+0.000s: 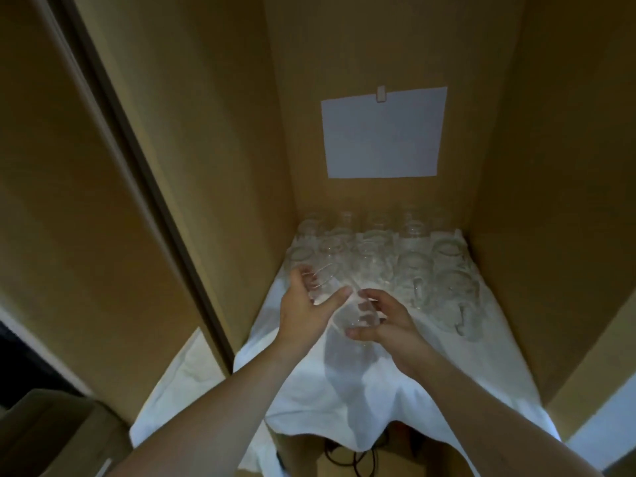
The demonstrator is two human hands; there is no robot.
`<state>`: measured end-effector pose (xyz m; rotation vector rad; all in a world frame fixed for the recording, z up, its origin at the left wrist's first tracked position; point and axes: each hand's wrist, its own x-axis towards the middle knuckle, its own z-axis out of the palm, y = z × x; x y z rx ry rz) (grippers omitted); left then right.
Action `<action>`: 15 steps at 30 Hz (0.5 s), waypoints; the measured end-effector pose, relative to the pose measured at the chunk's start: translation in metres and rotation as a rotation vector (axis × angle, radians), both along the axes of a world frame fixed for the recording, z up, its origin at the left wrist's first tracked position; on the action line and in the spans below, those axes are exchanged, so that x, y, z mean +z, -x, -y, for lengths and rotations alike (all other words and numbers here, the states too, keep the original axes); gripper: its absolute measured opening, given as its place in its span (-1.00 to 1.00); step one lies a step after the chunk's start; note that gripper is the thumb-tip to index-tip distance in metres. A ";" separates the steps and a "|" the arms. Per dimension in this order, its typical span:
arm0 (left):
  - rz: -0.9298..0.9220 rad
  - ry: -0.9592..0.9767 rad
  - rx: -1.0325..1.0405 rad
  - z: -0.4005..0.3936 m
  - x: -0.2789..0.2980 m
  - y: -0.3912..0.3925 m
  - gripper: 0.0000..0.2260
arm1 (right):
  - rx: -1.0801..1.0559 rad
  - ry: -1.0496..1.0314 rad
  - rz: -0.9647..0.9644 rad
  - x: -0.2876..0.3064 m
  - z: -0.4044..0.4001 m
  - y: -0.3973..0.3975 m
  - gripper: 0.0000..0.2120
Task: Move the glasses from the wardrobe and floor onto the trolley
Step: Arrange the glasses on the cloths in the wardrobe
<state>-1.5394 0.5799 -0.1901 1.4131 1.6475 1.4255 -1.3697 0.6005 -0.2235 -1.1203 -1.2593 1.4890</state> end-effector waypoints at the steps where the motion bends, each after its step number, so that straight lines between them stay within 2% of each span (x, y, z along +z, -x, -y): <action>1: -0.036 0.015 0.041 0.002 -0.002 0.010 -0.28 | -0.008 0.000 0.024 0.001 0.000 0.005 -0.30; 5: -0.280 0.129 0.178 0.007 -0.012 0.055 -0.26 | -0.055 -0.107 0.263 0.009 -0.008 0.024 -0.24; 7: -0.403 0.188 0.139 0.009 -0.019 0.070 -0.31 | -0.070 -0.186 0.408 0.015 -0.016 0.036 -0.20; 10: -0.452 0.236 0.073 0.011 -0.029 0.085 -0.38 | -0.069 -0.300 0.584 0.025 -0.030 0.058 -0.13; 15: -0.586 0.211 -0.045 0.014 -0.052 0.105 -0.45 | -0.018 -0.449 0.938 0.035 -0.045 0.100 -0.13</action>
